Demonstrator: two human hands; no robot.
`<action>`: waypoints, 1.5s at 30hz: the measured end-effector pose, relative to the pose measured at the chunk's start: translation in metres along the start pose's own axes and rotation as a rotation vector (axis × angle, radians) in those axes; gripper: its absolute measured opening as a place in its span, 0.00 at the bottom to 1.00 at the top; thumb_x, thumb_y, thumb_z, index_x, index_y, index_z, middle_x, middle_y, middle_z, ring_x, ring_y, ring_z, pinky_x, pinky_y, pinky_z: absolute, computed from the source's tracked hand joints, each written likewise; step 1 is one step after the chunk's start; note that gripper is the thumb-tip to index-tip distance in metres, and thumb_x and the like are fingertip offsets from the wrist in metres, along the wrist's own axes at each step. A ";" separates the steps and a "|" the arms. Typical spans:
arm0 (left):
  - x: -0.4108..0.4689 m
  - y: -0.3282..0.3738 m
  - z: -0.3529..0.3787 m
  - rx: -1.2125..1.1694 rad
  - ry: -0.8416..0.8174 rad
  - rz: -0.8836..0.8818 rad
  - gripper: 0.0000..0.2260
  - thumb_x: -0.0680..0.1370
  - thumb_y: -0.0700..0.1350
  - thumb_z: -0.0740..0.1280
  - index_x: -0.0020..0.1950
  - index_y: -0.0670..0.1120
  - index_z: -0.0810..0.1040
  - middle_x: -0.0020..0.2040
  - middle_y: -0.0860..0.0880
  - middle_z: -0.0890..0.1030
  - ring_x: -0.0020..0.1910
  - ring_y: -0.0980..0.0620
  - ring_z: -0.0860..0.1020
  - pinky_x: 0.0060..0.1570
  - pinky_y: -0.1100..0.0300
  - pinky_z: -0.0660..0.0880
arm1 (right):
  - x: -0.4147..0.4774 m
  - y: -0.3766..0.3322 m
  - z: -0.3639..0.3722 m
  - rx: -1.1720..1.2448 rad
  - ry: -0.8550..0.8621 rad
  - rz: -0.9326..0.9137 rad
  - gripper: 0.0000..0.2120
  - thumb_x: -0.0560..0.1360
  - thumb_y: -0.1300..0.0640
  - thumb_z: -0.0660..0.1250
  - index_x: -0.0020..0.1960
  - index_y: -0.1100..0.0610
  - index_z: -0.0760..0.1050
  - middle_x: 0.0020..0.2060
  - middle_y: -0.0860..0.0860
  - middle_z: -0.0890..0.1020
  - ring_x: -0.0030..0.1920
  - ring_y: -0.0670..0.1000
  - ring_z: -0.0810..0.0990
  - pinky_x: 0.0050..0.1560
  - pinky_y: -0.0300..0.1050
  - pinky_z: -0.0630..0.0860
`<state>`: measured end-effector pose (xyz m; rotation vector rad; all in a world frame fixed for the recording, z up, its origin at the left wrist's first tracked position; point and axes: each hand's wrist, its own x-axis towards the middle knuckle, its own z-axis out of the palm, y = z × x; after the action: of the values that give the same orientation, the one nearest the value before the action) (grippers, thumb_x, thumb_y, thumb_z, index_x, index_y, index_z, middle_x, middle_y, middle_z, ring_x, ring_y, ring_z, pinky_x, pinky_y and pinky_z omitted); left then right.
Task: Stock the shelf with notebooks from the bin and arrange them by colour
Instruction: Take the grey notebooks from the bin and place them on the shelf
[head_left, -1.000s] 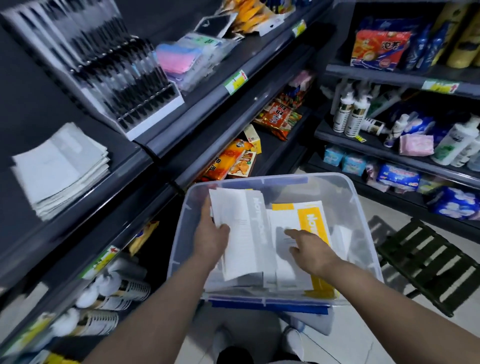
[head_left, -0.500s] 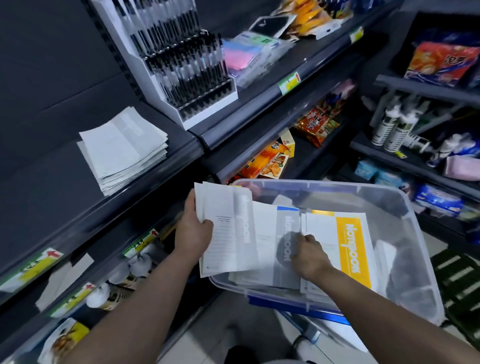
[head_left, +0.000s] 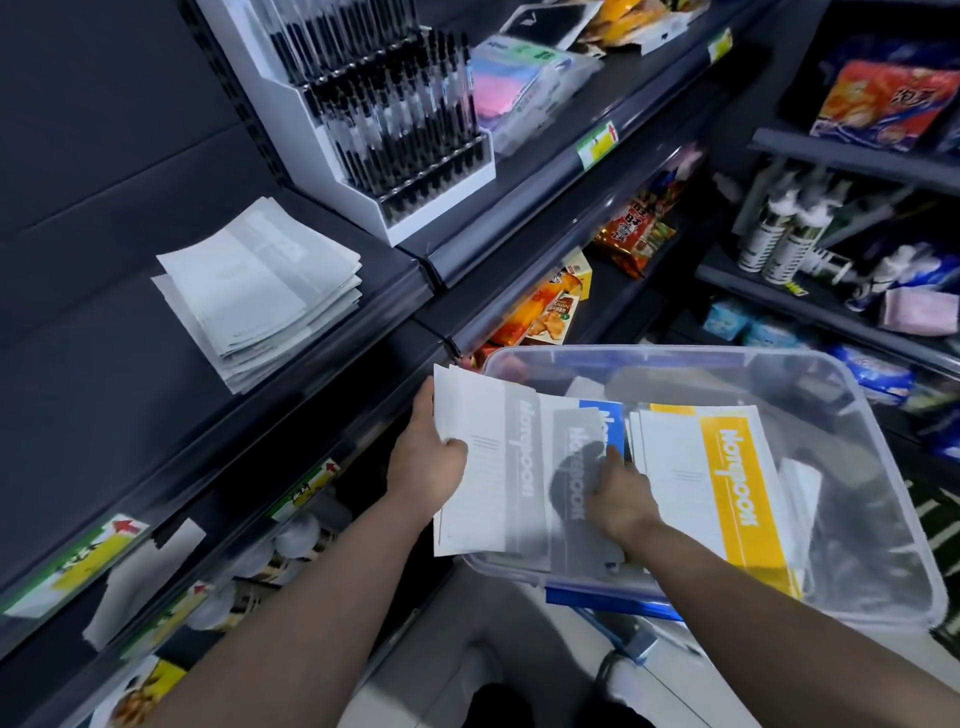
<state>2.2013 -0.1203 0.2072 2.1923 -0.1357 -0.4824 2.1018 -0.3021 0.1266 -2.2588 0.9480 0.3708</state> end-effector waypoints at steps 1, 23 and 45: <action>0.001 -0.001 -0.002 -0.007 -0.002 0.000 0.36 0.72 0.36 0.59 0.72 0.67 0.57 0.50 0.62 0.77 0.50 0.55 0.77 0.51 0.50 0.76 | 0.002 -0.002 0.001 0.040 0.006 0.019 0.26 0.73 0.61 0.62 0.69 0.61 0.61 0.59 0.62 0.74 0.58 0.64 0.74 0.56 0.53 0.73; -0.002 -0.004 -0.015 0.025 0.027 -0.029 0.37 0.73 0.35 0.59 0.73 0.67 0.55 0.55 0.58 0.77 0.53 0.51 0.77 0.54 0.48 0.77 | 0.000 -0.029 0.019 0.260 -0.054 0.255 0.29 0.75 0.59 0.64 0.71 0.64 0.56 0.63 0.63 0.70 0.61 0.62 0.72 0.57 0.50 0.72; 0.000 0.016 -0.004 0.045 0.087 -0.022 0.37 0.76 0.34 0.60 0.77 0.61 0.52 0.57 0.55 0.76 0.52 0.50 0.76 0.48 0.54 0.76 | -0.011 0.018 -0.045 0.360 -0.017 -0.065 0.36 0.74 0.66 0.62 0.76 0.46 0.55 0.62 0.54 0.77 0.56 0.59 0.77 0.54 0.49 0.74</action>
<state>2.2036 -0.1273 0.2214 2.2565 -0.0765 -0.3993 2.0817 -0.3352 0.1577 -1.9488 0.8539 0.1737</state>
